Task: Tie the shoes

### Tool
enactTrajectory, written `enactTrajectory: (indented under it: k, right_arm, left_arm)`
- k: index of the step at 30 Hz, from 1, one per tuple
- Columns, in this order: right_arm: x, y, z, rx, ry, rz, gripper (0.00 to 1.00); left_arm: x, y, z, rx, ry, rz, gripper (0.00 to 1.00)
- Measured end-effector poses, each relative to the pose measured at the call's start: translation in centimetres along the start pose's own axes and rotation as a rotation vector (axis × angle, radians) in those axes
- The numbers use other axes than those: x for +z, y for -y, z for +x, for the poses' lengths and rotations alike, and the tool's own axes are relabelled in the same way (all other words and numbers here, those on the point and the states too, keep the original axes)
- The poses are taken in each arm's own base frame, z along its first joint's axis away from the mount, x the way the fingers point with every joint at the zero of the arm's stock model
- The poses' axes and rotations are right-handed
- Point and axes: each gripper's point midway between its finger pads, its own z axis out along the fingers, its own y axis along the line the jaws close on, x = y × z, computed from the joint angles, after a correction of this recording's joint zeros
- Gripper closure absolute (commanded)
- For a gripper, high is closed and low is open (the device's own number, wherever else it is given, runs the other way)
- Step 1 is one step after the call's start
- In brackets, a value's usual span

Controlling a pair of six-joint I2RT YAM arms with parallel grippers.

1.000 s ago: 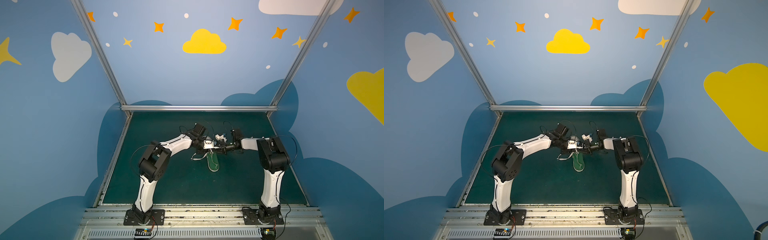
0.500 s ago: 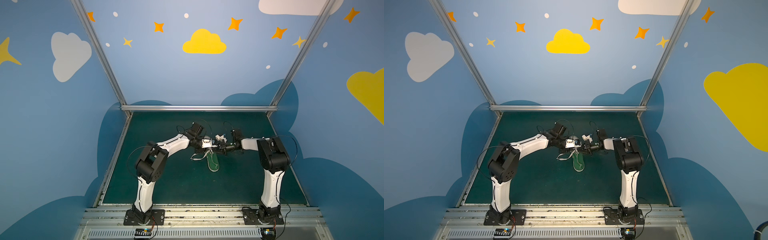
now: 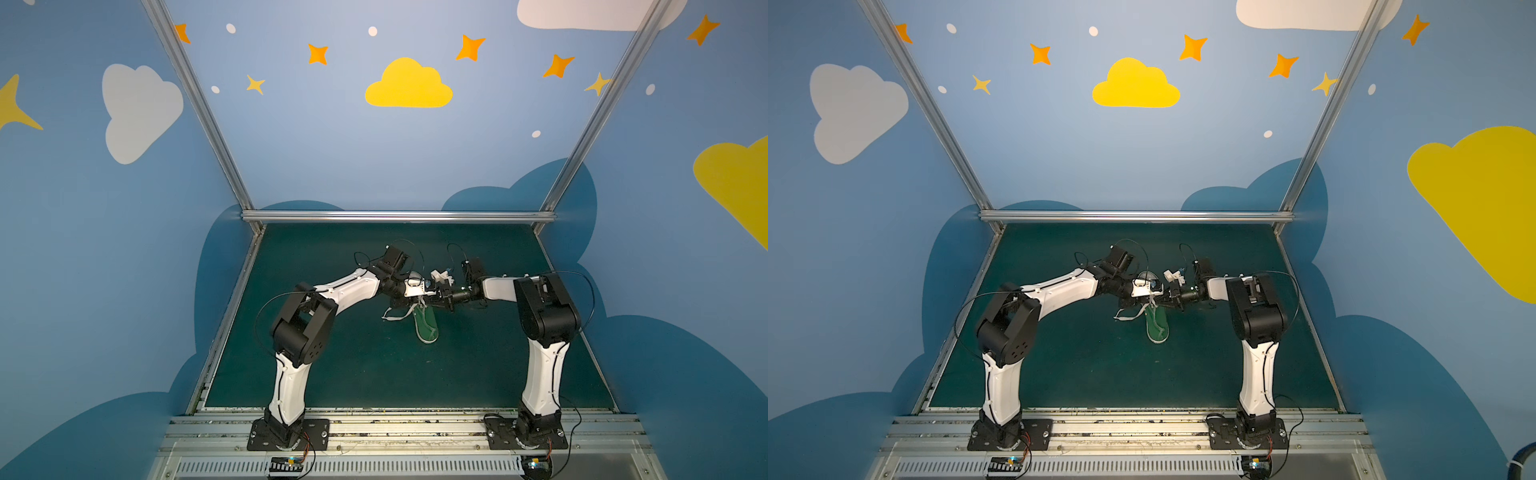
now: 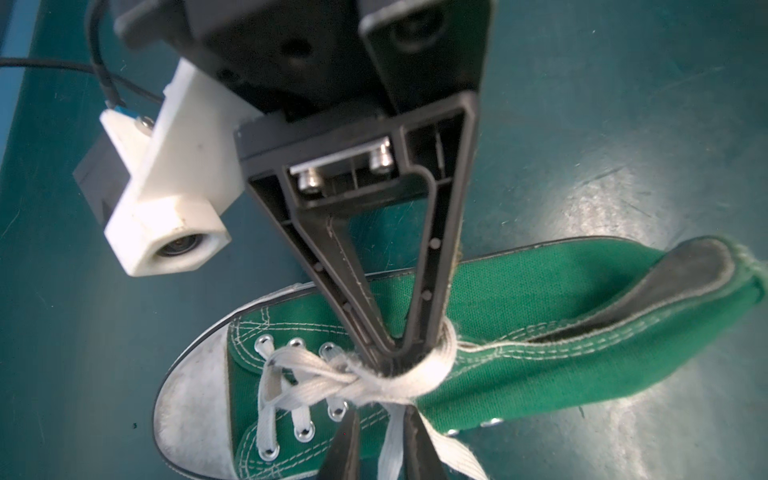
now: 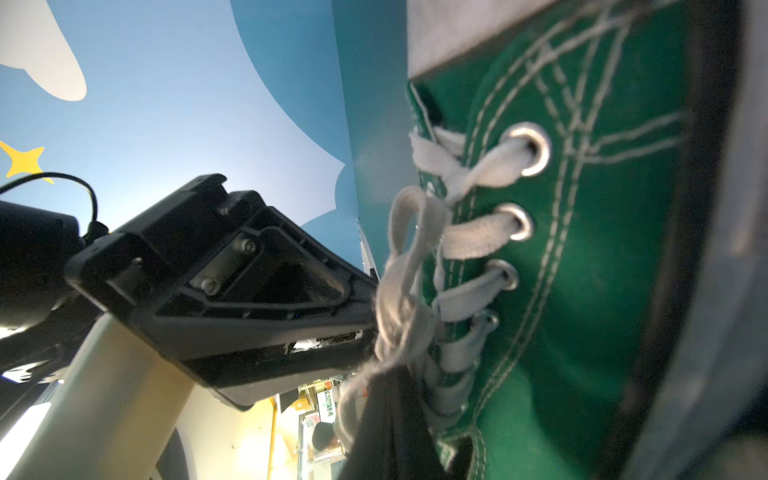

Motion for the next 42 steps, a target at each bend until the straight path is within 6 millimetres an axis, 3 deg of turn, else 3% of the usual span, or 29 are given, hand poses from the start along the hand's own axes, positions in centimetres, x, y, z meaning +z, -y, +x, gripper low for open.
enactTrajectory:
  k: [18, 24, 27, 32, 42]
  right_arm:
    - [0.01, -0.26, -0.42, -0.006, 0.011, -0.009, 1.0]
    - [0.01, -0.35, -0.36, -0.006, 0.007, -0.014, 1.0]
    - [0.01, -0.36, -0.35, -0.006, 0.007, -0.015, 1.0]
    - [0.01, -0.36, -0.34, -0.008, 0.006, -0.015, 0.86]
    - [0.02, -0.4, -0.28, -0.008, 0.004, -0.018, 0.81]
  left_arm:
    - [0.11, 0.71, 0.15, -0.033, 0.012, 0.022, 0.81]
    - [0.11, 0.57, -0.01, -0.043, 0.019, 0.017, 0.96]
    - [0.11, 0.51, -0.05, -0.044, 0.021, 0.014, 0.97]
    - [0.2, 0.44, -0.05, -0.043, 0.025, 0.009, 0.97]
    - [0.27, 0.75, 0.06, -0.043, 0.033, 0.012, 0.97]
